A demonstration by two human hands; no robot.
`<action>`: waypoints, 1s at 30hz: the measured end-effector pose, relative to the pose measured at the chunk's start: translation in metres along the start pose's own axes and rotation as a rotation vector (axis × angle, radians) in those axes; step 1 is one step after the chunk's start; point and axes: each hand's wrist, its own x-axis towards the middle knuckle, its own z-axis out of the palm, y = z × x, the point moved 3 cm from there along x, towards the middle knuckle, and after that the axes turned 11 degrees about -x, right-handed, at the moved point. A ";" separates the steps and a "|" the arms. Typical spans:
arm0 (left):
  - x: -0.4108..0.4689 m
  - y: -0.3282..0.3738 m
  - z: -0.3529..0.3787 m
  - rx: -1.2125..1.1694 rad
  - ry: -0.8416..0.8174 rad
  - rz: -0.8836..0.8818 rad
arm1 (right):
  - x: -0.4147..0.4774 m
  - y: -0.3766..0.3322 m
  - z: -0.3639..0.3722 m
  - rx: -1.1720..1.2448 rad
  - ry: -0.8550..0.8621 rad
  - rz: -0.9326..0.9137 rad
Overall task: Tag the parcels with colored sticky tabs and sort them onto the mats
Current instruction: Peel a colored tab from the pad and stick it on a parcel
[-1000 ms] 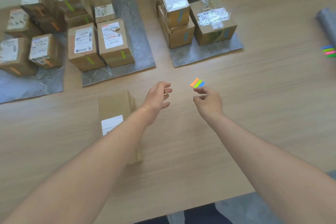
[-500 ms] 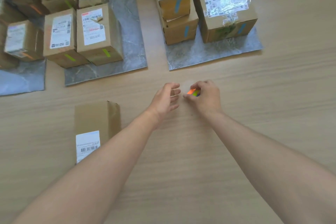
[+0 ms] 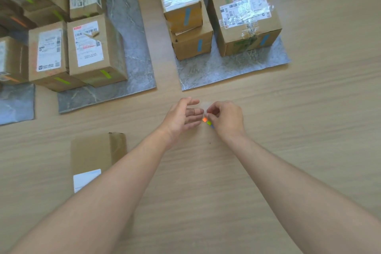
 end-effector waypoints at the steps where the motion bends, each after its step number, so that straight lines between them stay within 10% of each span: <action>1: -0.001 -0.002 0.001 -0.004 -0.006 -0.009 | -0.001 0.000 -0.001 -0.044 0.007 -0.047; 9: -0.008 -0.014 0.004 -0.077 -0.034 -0.078 | -0.005 0.000 -0.006 -0.103 0.021 -0.143; 16: -0.021 -0.019 0.011 -0.098 -0.031 -0.104 | -0.021 0.028 -0.046 0.463 0.398 0.430; 30: -0.139 -0.024 -0.082 -0.096 -0.014 0.270 | -0.152 -0.086 -0.036 0.512 0.244 -0.439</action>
